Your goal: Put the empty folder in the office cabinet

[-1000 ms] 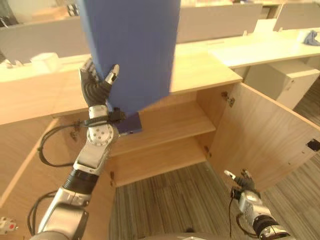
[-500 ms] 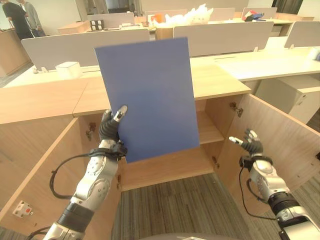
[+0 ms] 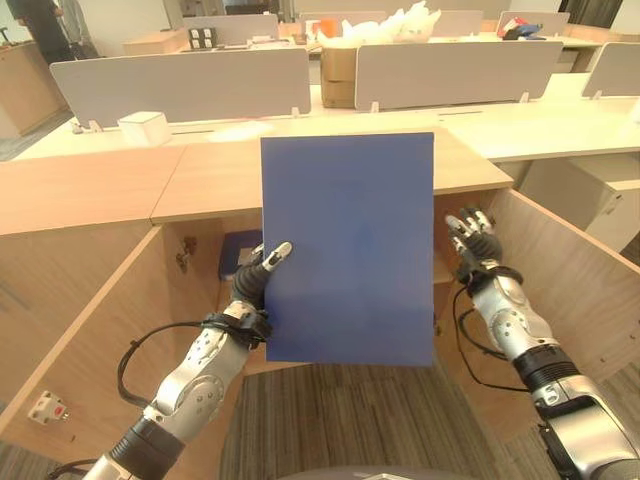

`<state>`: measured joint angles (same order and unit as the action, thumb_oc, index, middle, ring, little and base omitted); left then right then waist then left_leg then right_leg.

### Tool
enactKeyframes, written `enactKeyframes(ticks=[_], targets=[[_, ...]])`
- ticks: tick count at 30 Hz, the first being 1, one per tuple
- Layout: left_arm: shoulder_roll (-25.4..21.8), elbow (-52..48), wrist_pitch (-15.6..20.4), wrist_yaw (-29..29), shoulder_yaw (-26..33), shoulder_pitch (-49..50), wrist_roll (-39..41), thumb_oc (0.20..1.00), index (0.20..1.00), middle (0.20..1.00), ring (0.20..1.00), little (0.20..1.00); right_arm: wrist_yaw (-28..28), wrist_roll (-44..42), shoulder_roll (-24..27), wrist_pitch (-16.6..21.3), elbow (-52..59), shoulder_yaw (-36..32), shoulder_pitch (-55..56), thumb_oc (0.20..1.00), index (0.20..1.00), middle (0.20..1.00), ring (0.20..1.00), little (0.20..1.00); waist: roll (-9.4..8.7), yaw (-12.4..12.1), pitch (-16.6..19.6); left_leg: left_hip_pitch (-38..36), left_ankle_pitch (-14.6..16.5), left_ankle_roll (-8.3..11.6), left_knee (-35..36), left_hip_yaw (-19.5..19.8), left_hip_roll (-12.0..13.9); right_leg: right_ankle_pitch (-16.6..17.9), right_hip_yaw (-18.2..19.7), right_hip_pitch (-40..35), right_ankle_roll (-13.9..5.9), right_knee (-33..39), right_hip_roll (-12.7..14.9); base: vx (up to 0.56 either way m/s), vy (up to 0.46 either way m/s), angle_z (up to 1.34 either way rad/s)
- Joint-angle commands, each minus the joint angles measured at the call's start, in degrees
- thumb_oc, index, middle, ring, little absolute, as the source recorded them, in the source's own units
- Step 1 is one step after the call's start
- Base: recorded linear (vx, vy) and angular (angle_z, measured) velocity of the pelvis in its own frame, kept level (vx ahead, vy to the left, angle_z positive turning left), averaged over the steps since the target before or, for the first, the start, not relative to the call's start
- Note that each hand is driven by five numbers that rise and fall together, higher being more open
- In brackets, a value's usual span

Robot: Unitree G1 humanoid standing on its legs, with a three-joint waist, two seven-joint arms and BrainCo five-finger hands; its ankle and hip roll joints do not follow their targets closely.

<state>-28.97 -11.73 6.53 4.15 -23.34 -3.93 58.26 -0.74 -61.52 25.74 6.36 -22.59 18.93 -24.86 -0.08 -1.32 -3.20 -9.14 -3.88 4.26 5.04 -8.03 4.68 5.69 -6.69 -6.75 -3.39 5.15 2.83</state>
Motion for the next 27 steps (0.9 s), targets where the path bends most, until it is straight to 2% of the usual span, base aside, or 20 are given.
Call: enactKeyframes(ticks=[1,5,11,18,20,23,27], targets=[[-3.7,-6.4,2.5,0.9,2.7,-0.9,0.2,0.200,0.200,0.200,0.200,0.200,-3.8,-2.1,-3.0,3.1,10.8,3.3,-4.3,1.000,1.000,1.000,1.000,1.000,-4.58,-1.1,1.8,1.4,5.7,-0.49,0.0,0.6,-1.7,-4.2,-1.3,-0.3,-4.97,-0.2,5.5,0.00,0.000,0.00],[-2.8,-9.5,3.2,0.7,6.4,1.4,-2.7,0.200,0.200,0.200,0.200,0.200,-8.9,-0.6,-1.9,2.3,25.8,9.4,-1.4,1.000,1.000,1.000,1.000,1.000,-5.49,-1.8,1.4,2.6,5.4,-0.45,0.0,1.1,-1.7,-4.2,-1.9,0.4,-4.97,-0.2,5.7,0.00,0.003,0.01],[-1.5,-10.2,4.0,0.0,8.5,2.5,-4.6,0.200,0.200,0.200,0.200,0.200,-9.7,0.8,-0.5,1.2,29.1,10.7,0.2,1.000,1.000,1.000,1.000,1.000,-6.13,-2.4,1.3,3.2,5.4,-0.52,0.0,1.5,-1.8,-4.3,-2.5,0.6,-5.11,-0.2,5.9,0.01,0.006,0.07],[1.6,-9.5,3.7,-1.2,11.0,4.4,-7.6,0.200,0.200,0.200,0.200,0.200,-5.9,2.0,-5.1,2.3,27.0,3.2,5.9,1.000,1.000,1.000,1.000,1.000,-6.60,-2.6,1.4,3.6,5.8,-0.94,0.0,2.1,-2.2,-4.5,-3.1,0.5,-5.35,-0.4,6.5,0.02,0.010,0.09],[1.6,-9.5,3.7,-1.2,11.0,4.4,-7.6,0.200,0.200,0.200,0.200,0.200,-5.9,2.1,-5.1,2.3,27.0,3.2,5.9,1.000,1.000,1.000,1.000,1.000,-6.61,-2.6,1.4,3.6,5.8,-0.94,0.0,2.1,-2.2,-4.5,-3.1,0.5,-5.35,-0.4,6.5,0.00,0.000,0.00],[2.7,-9.1,3.1,-2.5,12.0,5.1,-9.3,0.200,0.200,0.200,0.200,0.200,-2.1,2.8,-8.1,3.4,25.8,-1.2,7.4,1.000,1.000,1.000,1.000,1.000,-6.46,-2.0,1.6,3.3,6.2,-1.17,0.0,1.8,-2.3,-4.4,-3.0,0.5,-5.43,-0.4,6.7,0.01,0.009,0.00],[3.0,-9.1,2.9,-3.0,12.3,5.4,-10.0,0.200,0.200,0.200,0.200,0.200,-0.8,3.3,-8.8,3.9,25.6,-2.9,7.3,1.000,1.000,1.000,1.000,1.000,-6.38,-1.9,1.5,3.2,6.4,-1.25,0.0,1.7,-2.3,-4.3,-2.8,0.5,-5.47,-0.4,6.8,0.00,0.000,0.00]])
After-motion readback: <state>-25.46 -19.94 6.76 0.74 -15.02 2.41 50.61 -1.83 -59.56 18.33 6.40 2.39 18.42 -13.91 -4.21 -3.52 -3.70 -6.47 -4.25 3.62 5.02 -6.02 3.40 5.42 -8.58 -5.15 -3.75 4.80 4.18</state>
